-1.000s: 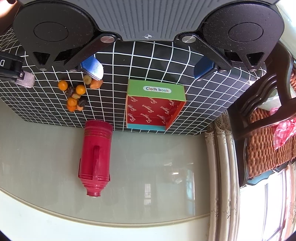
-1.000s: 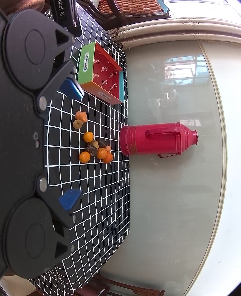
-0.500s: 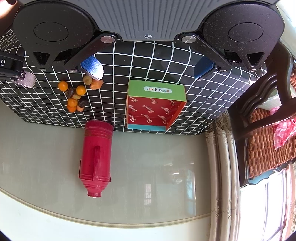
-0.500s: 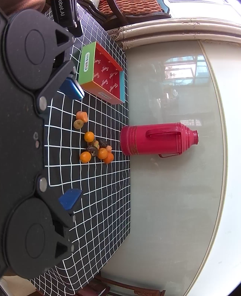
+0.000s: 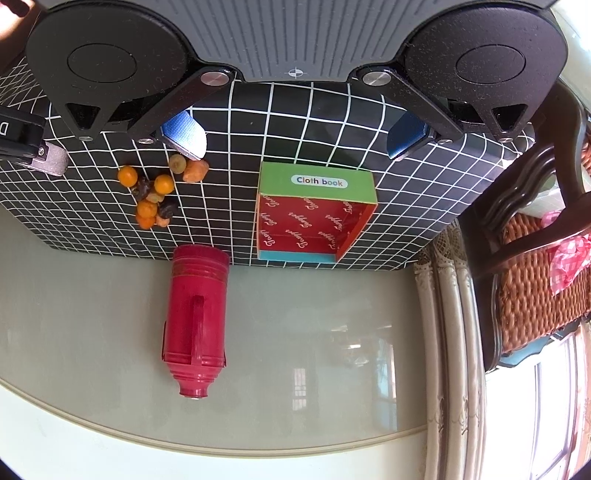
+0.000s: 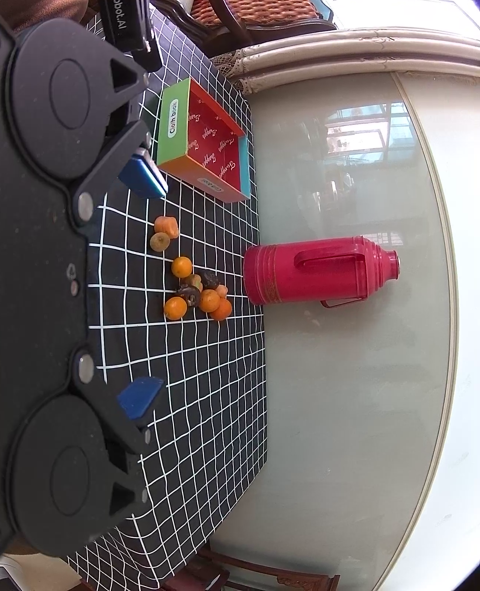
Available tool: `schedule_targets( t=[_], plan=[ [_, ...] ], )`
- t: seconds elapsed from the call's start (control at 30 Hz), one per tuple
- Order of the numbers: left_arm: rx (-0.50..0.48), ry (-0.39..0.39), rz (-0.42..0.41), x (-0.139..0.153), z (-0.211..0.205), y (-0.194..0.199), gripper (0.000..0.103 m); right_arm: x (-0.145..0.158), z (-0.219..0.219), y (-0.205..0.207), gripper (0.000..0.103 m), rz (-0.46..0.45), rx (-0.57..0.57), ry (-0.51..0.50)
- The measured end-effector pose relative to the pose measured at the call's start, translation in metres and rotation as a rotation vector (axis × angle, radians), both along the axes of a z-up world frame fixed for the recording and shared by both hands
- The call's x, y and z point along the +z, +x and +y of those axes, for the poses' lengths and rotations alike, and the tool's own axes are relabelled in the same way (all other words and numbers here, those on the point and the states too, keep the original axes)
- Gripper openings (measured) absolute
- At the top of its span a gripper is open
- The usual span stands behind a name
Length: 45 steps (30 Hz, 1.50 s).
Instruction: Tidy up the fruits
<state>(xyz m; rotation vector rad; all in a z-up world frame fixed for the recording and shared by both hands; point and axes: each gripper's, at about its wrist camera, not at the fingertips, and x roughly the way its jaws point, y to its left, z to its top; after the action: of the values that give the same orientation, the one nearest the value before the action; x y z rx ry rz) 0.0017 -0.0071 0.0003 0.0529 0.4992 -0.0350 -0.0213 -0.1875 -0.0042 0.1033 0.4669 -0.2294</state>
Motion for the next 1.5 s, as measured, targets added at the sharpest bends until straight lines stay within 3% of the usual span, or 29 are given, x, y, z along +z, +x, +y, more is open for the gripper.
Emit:
schedule_targets(
  t=[0.83,0.97,1.13,1.5],
  plan=[
    [-0.031,0.033,0.010,-0.009,-0.016,0.010,0.103,-0.009,-0.018,0.006,0.097,0.012,-0.034,0.026],
    [-0.058,0.056,0.002,-0.009,-0.024,0.015,0.103,-0.008,-0.025,0.005,0.097,-0.026,-0.055,0.035],
    [-0.113,0.097,0.020,-0.018,-0.046,0.035,0.103,-0.011,-0.052,0.014,0.097,-0.073,-0.099,0.077],
    [-0.233,0.186,0.049,-0.070,-0.113,0.103,0.103,-0.044,-0.116,0.066,0.097,-0.057,-0.250,0.086]
  ],
)
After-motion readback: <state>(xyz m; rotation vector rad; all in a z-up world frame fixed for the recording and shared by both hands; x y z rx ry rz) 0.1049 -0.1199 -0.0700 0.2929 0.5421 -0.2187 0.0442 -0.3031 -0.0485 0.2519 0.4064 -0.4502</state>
